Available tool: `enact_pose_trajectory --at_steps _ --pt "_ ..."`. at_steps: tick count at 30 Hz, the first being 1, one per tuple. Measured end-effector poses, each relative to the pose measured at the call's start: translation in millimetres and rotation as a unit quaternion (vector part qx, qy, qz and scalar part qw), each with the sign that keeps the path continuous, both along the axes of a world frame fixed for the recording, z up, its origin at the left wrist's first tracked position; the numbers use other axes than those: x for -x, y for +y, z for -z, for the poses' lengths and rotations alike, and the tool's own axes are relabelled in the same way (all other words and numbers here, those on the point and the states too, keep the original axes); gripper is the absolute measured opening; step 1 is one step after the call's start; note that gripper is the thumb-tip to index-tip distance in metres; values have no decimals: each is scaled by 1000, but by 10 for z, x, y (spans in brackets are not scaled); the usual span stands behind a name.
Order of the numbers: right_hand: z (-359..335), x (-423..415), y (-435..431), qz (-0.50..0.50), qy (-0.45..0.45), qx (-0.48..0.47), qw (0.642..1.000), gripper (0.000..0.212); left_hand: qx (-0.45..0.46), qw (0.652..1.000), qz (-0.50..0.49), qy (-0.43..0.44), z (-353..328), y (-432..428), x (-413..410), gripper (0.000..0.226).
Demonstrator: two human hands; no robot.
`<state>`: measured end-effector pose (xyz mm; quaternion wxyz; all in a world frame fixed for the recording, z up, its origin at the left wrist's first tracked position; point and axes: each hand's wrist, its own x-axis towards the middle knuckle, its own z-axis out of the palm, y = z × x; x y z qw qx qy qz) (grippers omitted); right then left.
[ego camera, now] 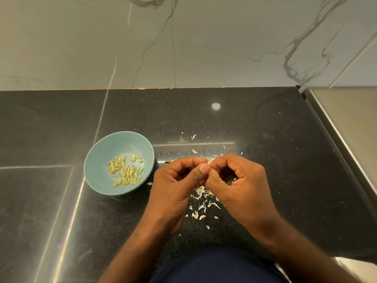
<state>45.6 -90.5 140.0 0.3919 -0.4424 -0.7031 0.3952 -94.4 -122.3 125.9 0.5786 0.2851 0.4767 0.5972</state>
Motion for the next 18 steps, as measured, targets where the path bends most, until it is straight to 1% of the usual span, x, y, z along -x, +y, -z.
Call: enact_pose_trajectory --at_steps 1,4,7,8,10,12,13,14,16,18 --pt "-5 2 2 2 6 7 1000 11 -2 1000 -1 -5 -3 2 3 21" --pt "-3 -12 40 18 80 117 990 14 2 1000 14 -12 -1 11 38 20" --pt "20 -19 75 25 138 193 971 7 4 1000 27 -13 16 7 49 22" --pt "23 -23 89 29 157 208 965 8 6 999 28 -16 25 6 45 23" --pt "21 -44 115 46 182 226 956 16 11 999 27 -27 38 3 39 20" --pt "28 -91 141 65 192 225 953 24 16 999 24 -45 45 7 35 17" --pt "32 -114 154 71 178 210 959 25 18 998 22 -55 47 8 37 15" --pt "47 -148 166 75 143 185 969 25 21 997 19 -66 52 10 37 15" --pt "94 -207 193 66 24 129 989 19 29 996 12 -89 65 15 40 14" --pt "129 -230 195 49 -79 103 990 15 36 995 5 -98 87 22 39 16"
